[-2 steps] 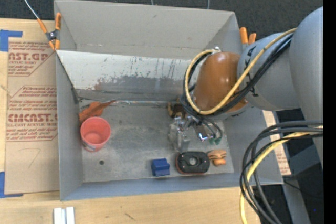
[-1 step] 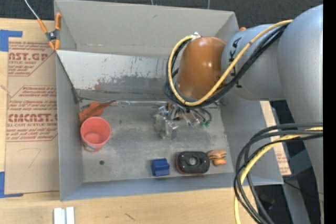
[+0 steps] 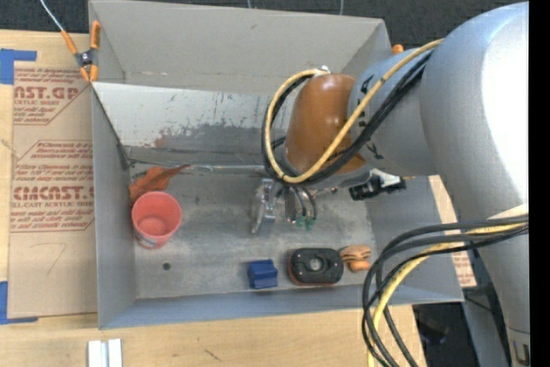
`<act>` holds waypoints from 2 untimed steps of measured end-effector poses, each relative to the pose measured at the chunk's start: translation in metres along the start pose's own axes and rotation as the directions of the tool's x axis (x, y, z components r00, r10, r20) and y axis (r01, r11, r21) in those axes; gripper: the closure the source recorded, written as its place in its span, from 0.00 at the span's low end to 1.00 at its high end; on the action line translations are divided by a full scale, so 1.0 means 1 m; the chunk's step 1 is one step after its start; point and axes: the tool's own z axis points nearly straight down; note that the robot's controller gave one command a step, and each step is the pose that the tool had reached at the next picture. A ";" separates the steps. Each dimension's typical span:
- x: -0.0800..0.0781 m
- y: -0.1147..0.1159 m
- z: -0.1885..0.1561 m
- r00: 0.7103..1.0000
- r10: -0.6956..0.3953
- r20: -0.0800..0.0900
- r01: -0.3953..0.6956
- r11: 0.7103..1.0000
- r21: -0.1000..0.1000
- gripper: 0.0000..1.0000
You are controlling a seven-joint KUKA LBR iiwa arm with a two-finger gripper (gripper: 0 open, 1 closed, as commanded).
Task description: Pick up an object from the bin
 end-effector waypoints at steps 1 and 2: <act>0.000 0.000 0.000 1.000 -0.001 0.000 0.001 1.000 0.001 0.00; 0.062 -0.055 -0.001 0.984 -0.179 0.002 0.179 0.984 0.001 0.00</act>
Offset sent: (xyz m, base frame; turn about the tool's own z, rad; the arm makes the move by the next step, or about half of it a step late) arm 0.0000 0.0000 0.0000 0.0000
